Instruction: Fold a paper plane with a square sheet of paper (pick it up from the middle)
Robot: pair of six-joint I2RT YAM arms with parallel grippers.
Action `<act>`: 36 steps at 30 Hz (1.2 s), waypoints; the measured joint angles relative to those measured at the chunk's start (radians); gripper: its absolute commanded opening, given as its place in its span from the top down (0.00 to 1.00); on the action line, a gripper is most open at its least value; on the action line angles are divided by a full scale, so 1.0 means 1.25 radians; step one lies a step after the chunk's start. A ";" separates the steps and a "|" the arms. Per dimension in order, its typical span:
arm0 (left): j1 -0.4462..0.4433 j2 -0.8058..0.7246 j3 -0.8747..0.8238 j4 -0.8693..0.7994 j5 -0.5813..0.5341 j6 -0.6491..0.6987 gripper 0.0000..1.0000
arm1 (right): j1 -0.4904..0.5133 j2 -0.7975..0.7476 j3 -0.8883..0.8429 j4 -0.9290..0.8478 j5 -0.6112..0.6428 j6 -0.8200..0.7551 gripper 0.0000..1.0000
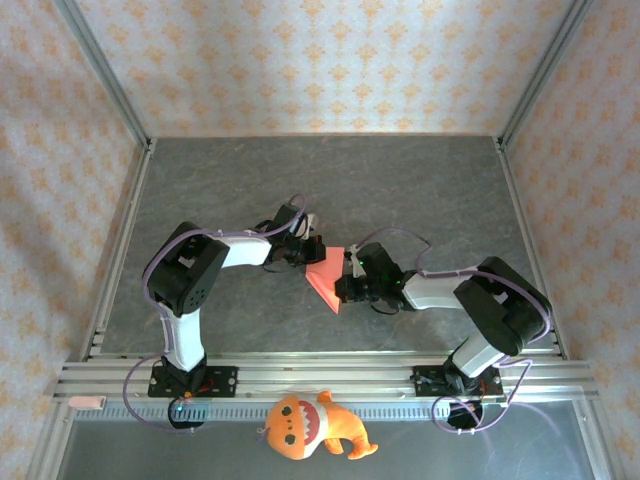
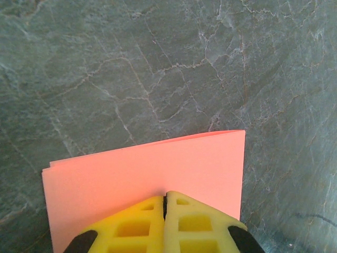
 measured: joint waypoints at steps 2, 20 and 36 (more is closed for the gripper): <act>0.000 0.000 0.000 0.000 0.000 0.000 1.00 | 0.000 0.001 0.001 0.000 0.000 0.000 1.00; -0.002 -0.077 0.045 -0.109 -0.076 0.002 0.81 | 0.000 0.032 0.015 0.035 0.002 -0.003 1.00; -0.038 -0.326 -0.341 0.188 0.028 -0.269 1.00 | 0.000 0.046 0.028 0.037 0.010 -0.003 1.00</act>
